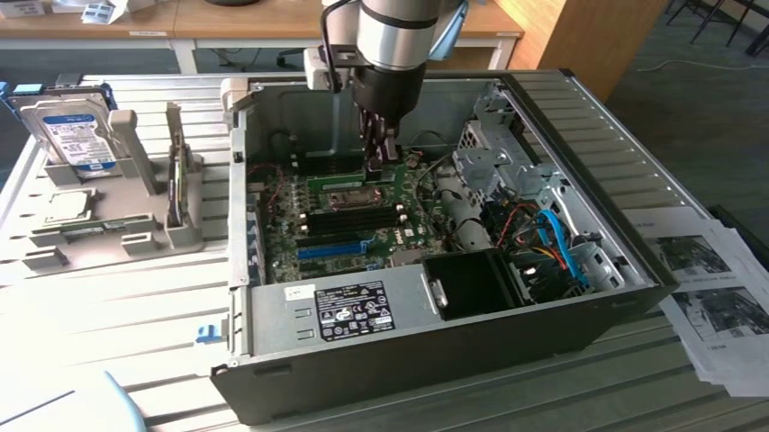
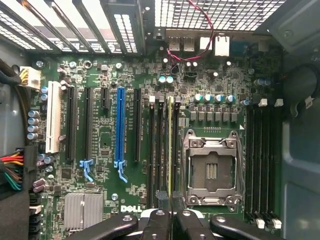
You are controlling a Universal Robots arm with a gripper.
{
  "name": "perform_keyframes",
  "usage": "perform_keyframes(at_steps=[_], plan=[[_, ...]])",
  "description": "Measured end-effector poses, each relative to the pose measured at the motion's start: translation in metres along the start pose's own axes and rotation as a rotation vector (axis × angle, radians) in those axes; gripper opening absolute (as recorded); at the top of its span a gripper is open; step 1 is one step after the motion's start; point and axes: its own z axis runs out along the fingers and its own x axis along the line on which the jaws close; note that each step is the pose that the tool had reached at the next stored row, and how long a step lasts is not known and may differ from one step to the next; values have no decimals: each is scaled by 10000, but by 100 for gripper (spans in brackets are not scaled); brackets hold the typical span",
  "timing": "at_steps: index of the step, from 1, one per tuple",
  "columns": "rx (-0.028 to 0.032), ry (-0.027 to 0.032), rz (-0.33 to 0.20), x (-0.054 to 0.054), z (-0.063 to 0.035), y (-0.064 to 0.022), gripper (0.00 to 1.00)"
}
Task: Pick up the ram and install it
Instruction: 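Insert the ram into the slot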
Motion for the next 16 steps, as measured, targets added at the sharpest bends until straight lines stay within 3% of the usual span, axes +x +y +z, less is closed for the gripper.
perform_keyframes(at_steps=[16], plan=[[0, -1, 1, 54, 0, 0, 11]])
